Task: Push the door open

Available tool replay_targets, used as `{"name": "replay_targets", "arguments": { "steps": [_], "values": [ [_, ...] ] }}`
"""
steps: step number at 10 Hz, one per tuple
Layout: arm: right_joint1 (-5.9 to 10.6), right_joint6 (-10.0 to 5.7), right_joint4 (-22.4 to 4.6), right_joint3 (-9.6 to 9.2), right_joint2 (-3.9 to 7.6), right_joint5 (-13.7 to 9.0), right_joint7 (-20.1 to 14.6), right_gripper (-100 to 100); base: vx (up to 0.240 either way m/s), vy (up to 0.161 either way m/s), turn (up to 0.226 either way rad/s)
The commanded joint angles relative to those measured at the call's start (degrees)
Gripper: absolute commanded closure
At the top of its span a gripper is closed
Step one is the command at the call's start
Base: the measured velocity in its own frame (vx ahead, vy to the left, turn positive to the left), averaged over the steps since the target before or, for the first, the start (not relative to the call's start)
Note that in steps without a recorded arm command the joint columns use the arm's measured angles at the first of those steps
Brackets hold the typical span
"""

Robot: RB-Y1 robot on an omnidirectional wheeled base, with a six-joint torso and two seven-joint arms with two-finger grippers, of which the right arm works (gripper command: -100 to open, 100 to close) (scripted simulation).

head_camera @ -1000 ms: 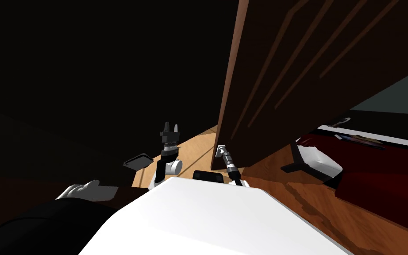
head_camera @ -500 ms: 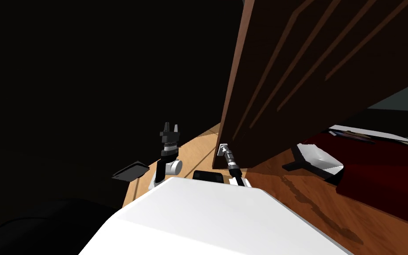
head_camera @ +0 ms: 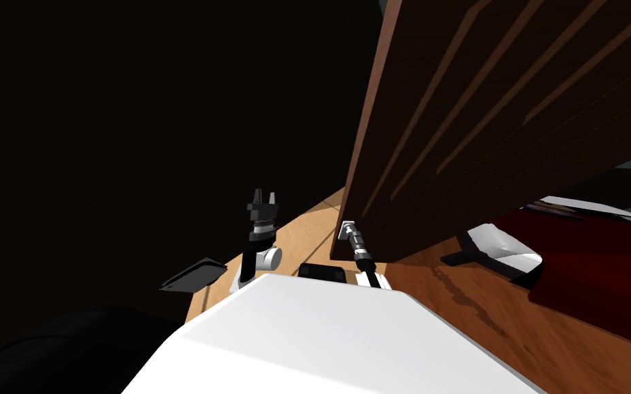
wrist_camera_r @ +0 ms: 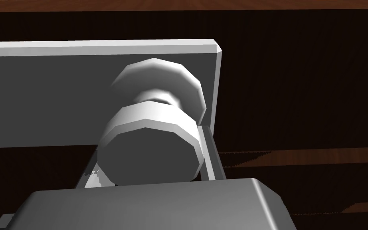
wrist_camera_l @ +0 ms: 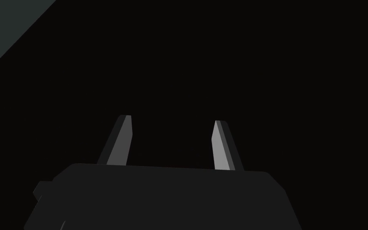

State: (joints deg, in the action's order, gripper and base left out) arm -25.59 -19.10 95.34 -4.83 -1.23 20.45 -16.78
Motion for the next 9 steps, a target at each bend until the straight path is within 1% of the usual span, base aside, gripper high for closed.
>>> {"name": "replay_targets", "arguments": {
  "steps": [1, 3, 5, 7, 8, 9],
  "values": [
    [0.1, -0.32, -0.24, 0.99, 1.2, -0.34, 0.06, 100, 0.178, 0.12, -0.096],
    [0.15, -0.33, -0.24, 2.21, 2.17, -0.83, 0.01, 100, 0.174, 0.12, -0.094],
    [0.19, -0.34, -0.25, 3.29, 2.25, -1.26, -0.03, 100, 0.199, 0.106, -0.093],
    [0.23, -0.35, -0.25, 4.34, 1.66, -1.68, -0.07, 100, 0.2, 0.116, -0.079],
    [0.25, -0.36, -0.25, 4.82, 1.15, -1.88, -0.08, 100, 0.195, 0.079, -0.075],
    [0.27, -0.36, -0.25, 5.45, 0.23, -2.13, -0.11, 100, 0.179, 0.088, -0.083]
  ]
}}
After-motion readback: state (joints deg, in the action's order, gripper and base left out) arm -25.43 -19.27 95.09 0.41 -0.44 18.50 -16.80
